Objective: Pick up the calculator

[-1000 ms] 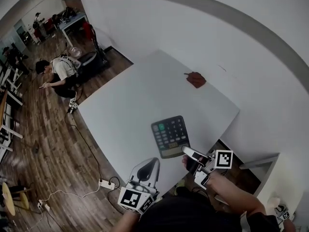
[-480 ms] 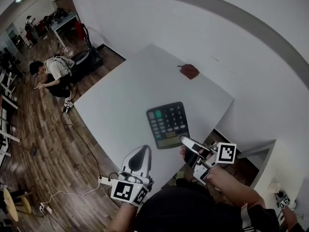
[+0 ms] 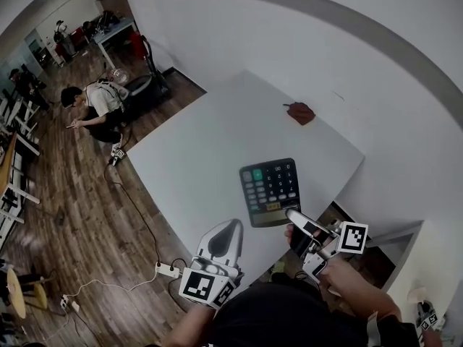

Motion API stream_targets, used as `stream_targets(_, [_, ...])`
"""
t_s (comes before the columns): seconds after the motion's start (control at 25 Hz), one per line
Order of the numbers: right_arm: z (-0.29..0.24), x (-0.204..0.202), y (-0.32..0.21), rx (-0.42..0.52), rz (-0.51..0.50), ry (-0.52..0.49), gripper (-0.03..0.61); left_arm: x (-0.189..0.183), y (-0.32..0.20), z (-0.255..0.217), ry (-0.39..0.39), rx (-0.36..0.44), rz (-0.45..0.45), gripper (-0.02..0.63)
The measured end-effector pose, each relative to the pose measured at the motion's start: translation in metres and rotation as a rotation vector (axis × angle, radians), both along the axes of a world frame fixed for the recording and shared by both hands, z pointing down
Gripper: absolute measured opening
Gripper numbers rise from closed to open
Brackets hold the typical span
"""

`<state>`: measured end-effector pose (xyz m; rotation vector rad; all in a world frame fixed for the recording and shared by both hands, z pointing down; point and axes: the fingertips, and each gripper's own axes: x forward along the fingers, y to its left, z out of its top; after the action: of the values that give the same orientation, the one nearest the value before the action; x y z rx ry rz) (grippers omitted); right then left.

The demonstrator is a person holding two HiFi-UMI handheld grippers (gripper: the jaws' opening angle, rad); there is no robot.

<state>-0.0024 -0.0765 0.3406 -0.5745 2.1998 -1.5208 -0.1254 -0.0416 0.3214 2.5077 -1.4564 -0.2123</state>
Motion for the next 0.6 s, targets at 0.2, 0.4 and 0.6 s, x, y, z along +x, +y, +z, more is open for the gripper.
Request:
stream_targets(0.2, [0.0048, 0.0, 0.0008, 0.004, -0.003, 0.0, 0.057, 0.0013, 0.0027, 0.0061, -0.004, 0.004, -0.001, 0.006])
stream_targets(0.4, [0.0063, -0.0009, 0.0044, 0.003, -0.009, -0.007, 0.057, 0.002, 0.0074, 0.0057, -0.003, 0.016, 0.002, 0.006])
stream_targets(0.6, [0.008, 0.0003, 0.0045, -0.003, -0.012, -0.013, 0.057, 0.004, 0.0089, 0.0059, -0.005, 0.021, 0.002, 0.006])
